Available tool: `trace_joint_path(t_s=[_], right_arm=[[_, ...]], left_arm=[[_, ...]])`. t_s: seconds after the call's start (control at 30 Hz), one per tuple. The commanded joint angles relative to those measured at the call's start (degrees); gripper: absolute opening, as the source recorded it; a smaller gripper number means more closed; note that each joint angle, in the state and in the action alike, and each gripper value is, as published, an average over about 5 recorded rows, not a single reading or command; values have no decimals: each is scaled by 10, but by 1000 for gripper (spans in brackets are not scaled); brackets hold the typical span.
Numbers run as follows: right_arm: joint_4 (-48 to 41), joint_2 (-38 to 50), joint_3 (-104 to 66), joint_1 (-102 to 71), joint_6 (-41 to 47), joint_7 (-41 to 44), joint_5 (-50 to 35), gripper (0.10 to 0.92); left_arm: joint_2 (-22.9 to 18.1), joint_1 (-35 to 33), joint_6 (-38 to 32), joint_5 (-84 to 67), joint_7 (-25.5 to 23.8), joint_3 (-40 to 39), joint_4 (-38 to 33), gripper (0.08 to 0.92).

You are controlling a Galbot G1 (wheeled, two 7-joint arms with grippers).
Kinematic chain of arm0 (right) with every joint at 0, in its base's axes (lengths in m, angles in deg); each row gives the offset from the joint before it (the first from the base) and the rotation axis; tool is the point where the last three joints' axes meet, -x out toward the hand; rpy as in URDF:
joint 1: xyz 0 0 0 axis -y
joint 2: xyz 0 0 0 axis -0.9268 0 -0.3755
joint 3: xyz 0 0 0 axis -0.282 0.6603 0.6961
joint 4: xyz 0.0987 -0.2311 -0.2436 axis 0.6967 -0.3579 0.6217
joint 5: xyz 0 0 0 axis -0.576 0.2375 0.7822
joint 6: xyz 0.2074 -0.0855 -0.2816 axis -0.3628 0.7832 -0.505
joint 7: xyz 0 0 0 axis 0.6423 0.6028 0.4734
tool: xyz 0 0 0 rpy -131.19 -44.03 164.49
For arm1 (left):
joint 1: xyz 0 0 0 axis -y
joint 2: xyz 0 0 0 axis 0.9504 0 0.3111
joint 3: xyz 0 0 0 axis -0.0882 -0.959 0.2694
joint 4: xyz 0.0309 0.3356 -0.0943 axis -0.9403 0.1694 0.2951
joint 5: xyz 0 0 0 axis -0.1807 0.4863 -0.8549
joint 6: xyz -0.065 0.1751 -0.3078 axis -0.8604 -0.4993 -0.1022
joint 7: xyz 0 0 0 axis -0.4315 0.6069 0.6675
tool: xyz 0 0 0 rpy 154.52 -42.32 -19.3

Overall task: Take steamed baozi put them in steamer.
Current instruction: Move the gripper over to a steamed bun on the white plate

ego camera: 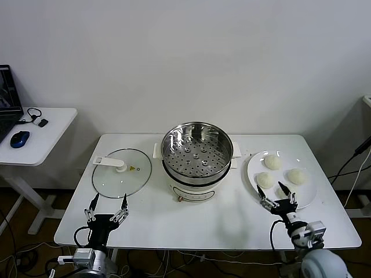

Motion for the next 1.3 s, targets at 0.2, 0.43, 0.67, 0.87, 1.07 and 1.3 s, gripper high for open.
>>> trace_joint_path(t_s=[0.2,0.43,0.67,0.87,1.07,1.3], right_arm=[[-108,142,32,163,67,105,-16,823],[-212,215,152,289,31,218,27,823],[-320,264,360,509,-12,369,88,823],[-369,278,594,733,-7,491,107,823],[-437,243,841,927,-30,563,123,823],[-571,146,958,1028,-89,609,179,823]], left_arm=[[4,7,0,-2,-3,-4,-2,823],[4,11,-1,-5,-3,-8,1,823],[5,11,0,-9,-4,-9,1,823],[6,10,1,-14,-6,-9,-5,823],[6,8,1,-16,-7,-9,-11,823],[7,3,0,-18,-8,-8,-16,823]])
